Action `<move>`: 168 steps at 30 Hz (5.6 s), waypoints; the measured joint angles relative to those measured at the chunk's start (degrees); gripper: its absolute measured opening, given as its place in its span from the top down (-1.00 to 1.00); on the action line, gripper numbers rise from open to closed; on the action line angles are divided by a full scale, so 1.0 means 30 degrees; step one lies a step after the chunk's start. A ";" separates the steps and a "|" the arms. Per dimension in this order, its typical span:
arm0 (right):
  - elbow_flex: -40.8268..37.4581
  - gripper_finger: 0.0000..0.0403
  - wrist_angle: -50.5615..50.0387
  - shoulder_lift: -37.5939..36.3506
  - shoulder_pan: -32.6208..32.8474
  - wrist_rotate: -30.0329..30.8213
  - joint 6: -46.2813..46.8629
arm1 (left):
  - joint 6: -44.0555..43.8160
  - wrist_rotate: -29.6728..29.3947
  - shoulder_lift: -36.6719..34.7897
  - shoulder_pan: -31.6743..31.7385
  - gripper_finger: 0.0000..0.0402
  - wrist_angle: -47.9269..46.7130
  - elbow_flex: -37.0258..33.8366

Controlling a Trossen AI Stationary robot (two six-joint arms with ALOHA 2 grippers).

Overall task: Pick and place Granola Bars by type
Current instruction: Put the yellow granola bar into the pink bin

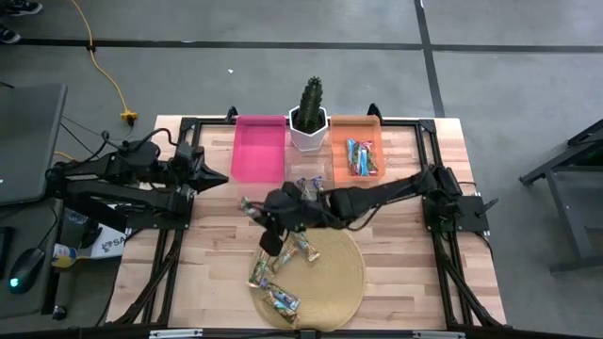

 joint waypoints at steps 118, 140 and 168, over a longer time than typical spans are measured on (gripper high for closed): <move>-0.0015 0.04 -0.6872 -0.2671 -0.4011 0.0146 -0.2645 | 0.7212 -0.4127 0.5660 0.0003 0.57 1.1818 0.0007; -0.0015 0.04 -0.9449 -0.2645 -0.1081 0.1982 0.0793 | 0.2877 -1.7127 1.0152 0.2670 0.56 0.5617 0.0015; -0.0007 0.04 -0.9522 -0.2645 -0.0066 0.2043 0.1895 | -0.6426 -0.3923 1.7300 1.2224 0.56 0.1910 0.0000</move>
